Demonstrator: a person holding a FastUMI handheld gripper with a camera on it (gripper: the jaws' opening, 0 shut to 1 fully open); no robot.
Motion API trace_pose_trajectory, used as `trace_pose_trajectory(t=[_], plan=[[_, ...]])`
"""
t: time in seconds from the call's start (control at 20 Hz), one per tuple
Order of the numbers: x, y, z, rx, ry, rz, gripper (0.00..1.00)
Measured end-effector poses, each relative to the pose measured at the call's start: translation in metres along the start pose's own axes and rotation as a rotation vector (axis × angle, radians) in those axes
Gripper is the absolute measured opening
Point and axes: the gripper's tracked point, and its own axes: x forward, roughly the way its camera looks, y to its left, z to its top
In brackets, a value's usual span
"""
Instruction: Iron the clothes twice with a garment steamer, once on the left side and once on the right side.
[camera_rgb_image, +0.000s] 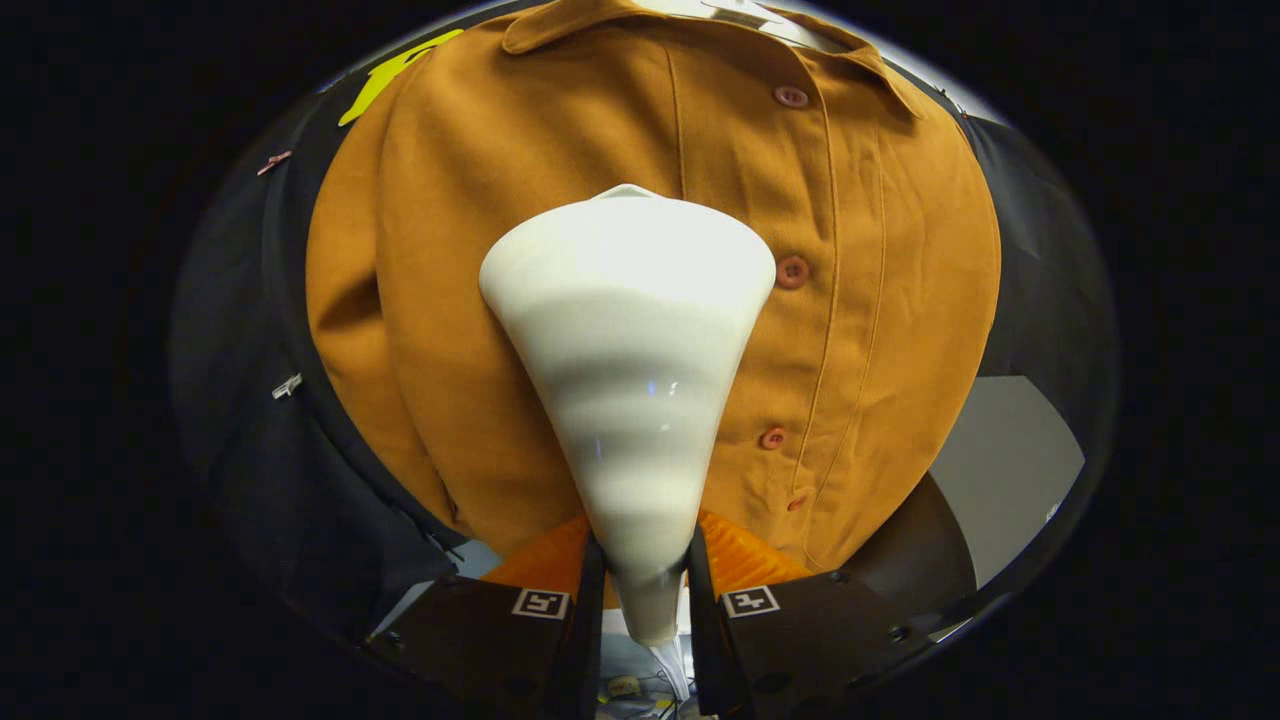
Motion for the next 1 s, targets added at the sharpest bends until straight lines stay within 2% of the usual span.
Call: trace_pose_trajectory(t=[1.0], plan=[[0.026,-0.005,-0.108,0.017,0.259,0.031,0.41]])
